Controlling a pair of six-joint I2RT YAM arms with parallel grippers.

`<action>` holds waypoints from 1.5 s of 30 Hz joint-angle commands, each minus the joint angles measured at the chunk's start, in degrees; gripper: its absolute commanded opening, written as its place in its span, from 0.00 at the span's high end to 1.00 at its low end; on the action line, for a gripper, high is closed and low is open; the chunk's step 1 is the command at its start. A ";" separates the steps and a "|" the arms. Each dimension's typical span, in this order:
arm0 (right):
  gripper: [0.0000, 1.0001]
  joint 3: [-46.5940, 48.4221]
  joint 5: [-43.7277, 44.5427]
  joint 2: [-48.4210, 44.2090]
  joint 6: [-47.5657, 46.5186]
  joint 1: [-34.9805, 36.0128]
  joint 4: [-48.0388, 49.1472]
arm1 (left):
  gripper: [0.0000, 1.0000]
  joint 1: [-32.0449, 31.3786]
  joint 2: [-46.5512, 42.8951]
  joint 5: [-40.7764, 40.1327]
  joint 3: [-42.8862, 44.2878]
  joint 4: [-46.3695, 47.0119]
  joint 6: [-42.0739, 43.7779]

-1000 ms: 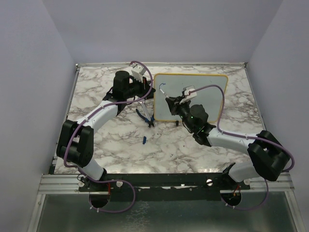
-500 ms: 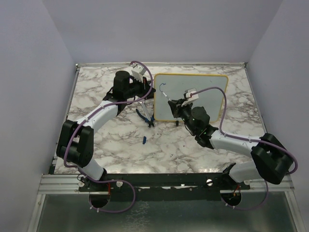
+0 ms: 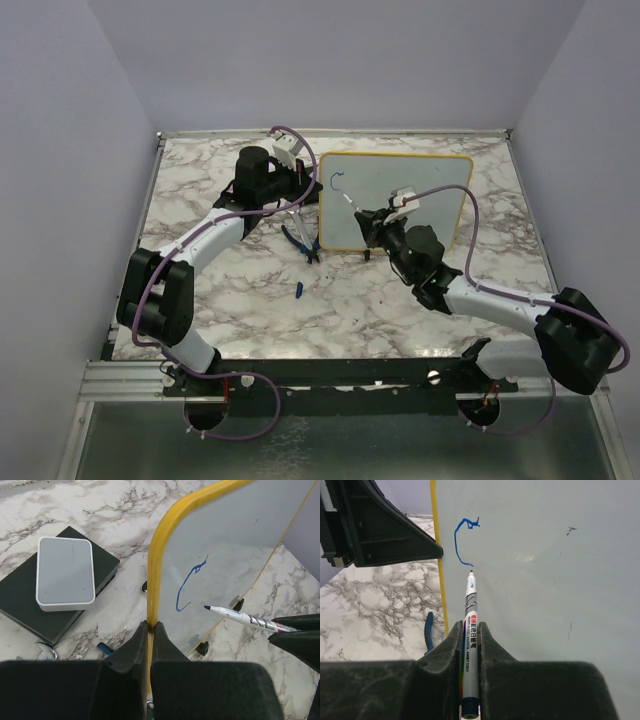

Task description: Write a sentence on the whiteboard

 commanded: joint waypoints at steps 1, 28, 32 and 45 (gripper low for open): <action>0.99 -1.68 -3.14 -5.32 -0.97 -0.01 -0.79 | 1.00 -0.81 -1.09 0.01 -0.49 -1.68 0.63; 0.99 1.74 5.26 -1.01 -2.86 -0.06 1.33 | 1.00 -0.80 -1.00 0.35 -0.54 -1.95 1.14; 0.99 2.54 5.48 0.08 -3.29 -0.11 1.48 | 1.00 -0.81 -1.00 0.39 -0.54 -1.95 1.19; 0.99 3.80 4.67 2.59 -3.35 -0.11 1.58 | 1.00 -0.89 -1.08 0.61 -0.54 -1.96 1.47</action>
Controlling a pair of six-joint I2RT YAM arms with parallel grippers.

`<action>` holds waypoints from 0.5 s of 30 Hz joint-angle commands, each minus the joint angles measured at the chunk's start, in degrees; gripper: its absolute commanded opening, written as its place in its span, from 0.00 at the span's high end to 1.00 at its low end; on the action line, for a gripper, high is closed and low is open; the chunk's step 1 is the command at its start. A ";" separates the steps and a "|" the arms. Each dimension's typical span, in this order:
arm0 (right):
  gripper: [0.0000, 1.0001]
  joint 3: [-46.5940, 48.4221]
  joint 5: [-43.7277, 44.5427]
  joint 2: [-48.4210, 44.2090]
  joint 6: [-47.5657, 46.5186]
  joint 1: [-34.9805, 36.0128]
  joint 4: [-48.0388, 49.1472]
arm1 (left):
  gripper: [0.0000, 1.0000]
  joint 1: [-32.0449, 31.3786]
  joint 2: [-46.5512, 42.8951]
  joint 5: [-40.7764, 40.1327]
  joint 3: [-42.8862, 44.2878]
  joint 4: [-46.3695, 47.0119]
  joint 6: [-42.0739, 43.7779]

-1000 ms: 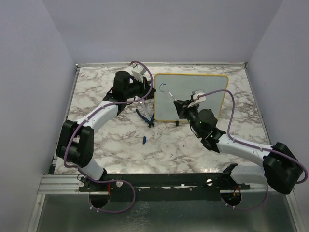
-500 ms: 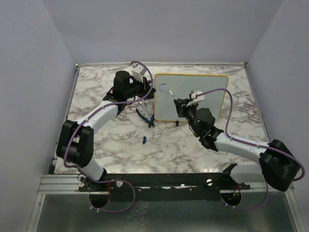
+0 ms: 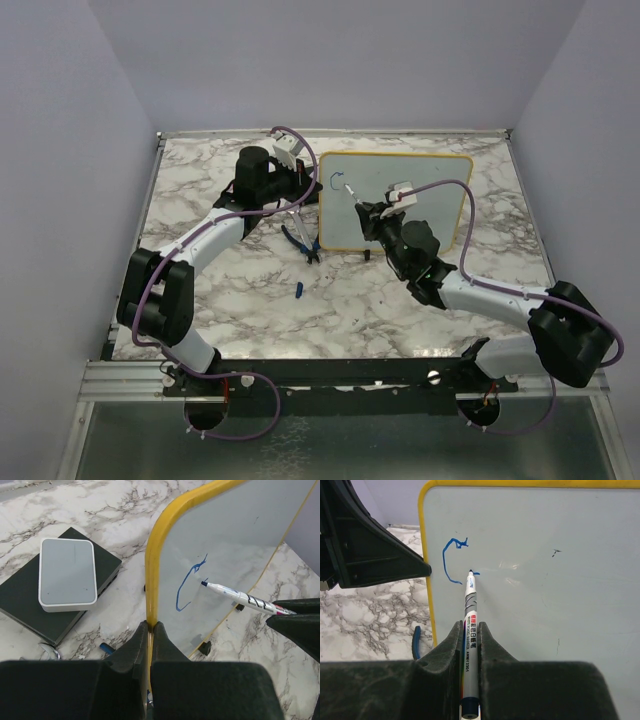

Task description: Write a sentence on the whiteboard

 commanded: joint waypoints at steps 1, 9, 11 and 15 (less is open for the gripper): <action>0.99 1.34 0.63 1.33 -0.30 -0.18 0.68 | 1.00 -0.83 -1.07 0.68 -0.54 -1.88 0.65; 0.99 -0.61 -0.70 1.30 0.84 -0.15 -0.02 | 1.00 -0.82 -1.30 0.51 -0.39 -2.02 0.77; 0.99 -1.01 -0.88 1.13 1.10 -0.15 -0.40 | 1.00 -0.83 -1.38 0.48 -0.37 -2.08 0.78; 0.99 -1.75 -1.02 0.54 1.26 -0.16 -0.94 | 1.00 -0.82 -1.50 0.34 -0.41 -2.21 0.87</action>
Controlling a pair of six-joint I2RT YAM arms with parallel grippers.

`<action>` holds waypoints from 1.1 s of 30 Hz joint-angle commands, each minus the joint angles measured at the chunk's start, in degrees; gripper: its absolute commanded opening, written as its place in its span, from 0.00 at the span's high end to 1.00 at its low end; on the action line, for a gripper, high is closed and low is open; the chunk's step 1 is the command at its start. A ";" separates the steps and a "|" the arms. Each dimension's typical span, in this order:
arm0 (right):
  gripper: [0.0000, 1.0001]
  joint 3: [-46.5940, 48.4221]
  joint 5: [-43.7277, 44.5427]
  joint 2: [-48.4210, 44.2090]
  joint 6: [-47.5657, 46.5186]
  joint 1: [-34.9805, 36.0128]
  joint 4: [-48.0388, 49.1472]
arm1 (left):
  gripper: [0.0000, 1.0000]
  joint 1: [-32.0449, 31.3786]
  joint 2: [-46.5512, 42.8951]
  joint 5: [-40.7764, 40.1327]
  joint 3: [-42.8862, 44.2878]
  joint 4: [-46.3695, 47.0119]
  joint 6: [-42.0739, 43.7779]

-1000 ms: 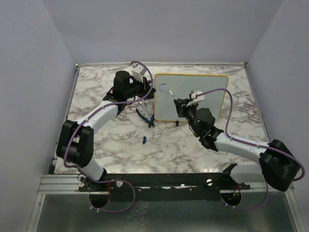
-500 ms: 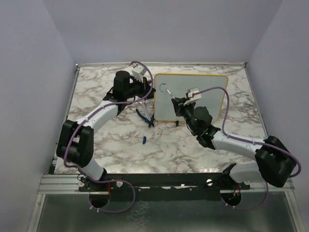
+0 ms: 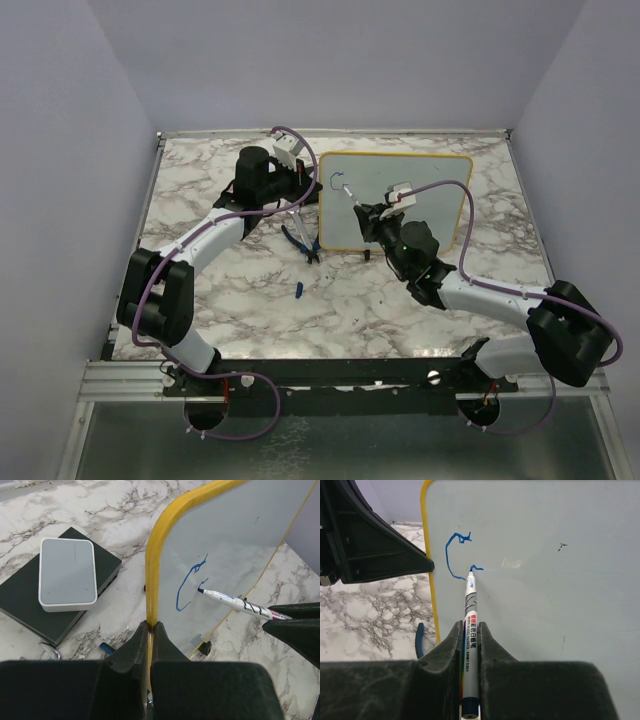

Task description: Write a sentence on the whiteboard

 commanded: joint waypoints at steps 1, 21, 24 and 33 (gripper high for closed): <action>0.99 -1.74 -0.12 -0.03 0.34 -0.13 -1.23 | 1.00 -0.83 -1.47 0.52 -0.37 -2.14 0.72; 0.99 -0.85 4.77 -2.18 -1.36 -0.13 -0.98 | 1.00 -0.83 -1.46 0.52 -0.36 -2.27 0.91; 0.99 -0.02 4.31 -1.39 -1.75 -0.13 -0.65 | 1.00 -0.83 -1.50 0.61 -0.36 -2.34 0.91; 0.99 0.17 4.20 -1.21 -1.88 -0.15 -0.24 | 1.00 -0.83 -1.46 0.65 -0.32 -2.28 0.92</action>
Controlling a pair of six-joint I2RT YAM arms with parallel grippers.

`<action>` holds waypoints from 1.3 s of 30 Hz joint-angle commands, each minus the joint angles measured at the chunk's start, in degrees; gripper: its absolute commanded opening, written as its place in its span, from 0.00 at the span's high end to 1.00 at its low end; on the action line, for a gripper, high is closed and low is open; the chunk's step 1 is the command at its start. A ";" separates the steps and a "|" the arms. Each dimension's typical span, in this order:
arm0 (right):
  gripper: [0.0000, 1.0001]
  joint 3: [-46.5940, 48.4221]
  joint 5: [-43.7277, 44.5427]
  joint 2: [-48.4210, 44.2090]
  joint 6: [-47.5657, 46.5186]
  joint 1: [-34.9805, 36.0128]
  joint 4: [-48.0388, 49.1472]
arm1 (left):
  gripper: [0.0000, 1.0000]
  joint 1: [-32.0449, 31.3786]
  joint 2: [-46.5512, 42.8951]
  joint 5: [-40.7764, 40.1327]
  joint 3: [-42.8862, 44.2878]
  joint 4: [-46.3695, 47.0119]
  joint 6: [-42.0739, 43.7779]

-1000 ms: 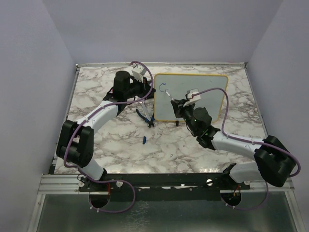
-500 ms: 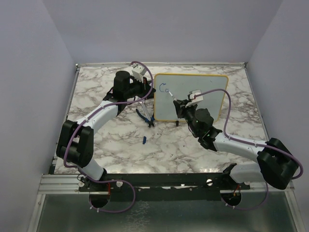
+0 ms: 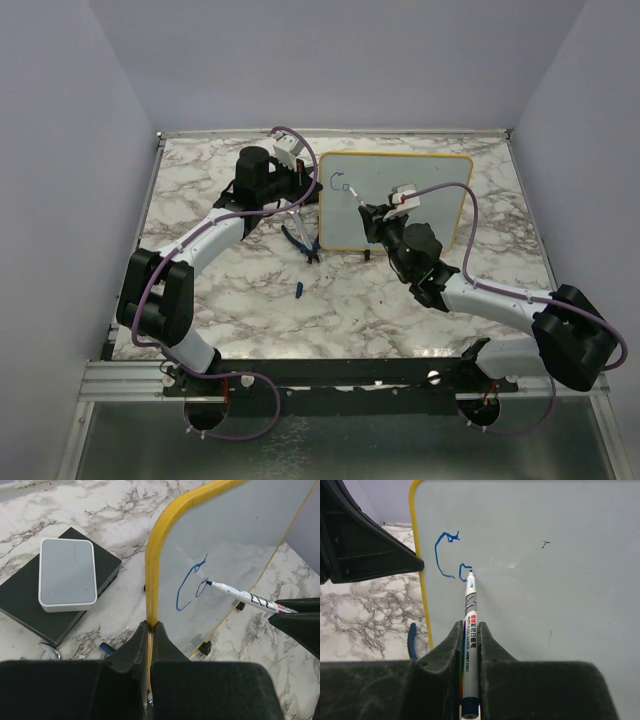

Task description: Write a sentence on the whiteboard

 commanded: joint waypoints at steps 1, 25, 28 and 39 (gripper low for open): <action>0.99 1.41 2.27 0.65 -1.19 -0.13 0.60 | 1.00 -0.74 -1.41 0.71 -0.29 -2.22 0.74; 0.99 -1.18 1.34 -3.75 -1.12 -0.19 0.02 | 1.00 -0.74 -1.27 -0.16 -0.19 -2.60 0.64; 0.99 -0.78 1.76 -2.72 -1.27 -0.13 0.34 | 1.00 -0.74 -1.32 0.09 -0.27 -2.57 0.69; 0.99 0.53 3.32 -0.17 -2.10 -0.20 1.16 | 1.00 -0.73 -1.43 0.59 -0.18 -2.71 1.16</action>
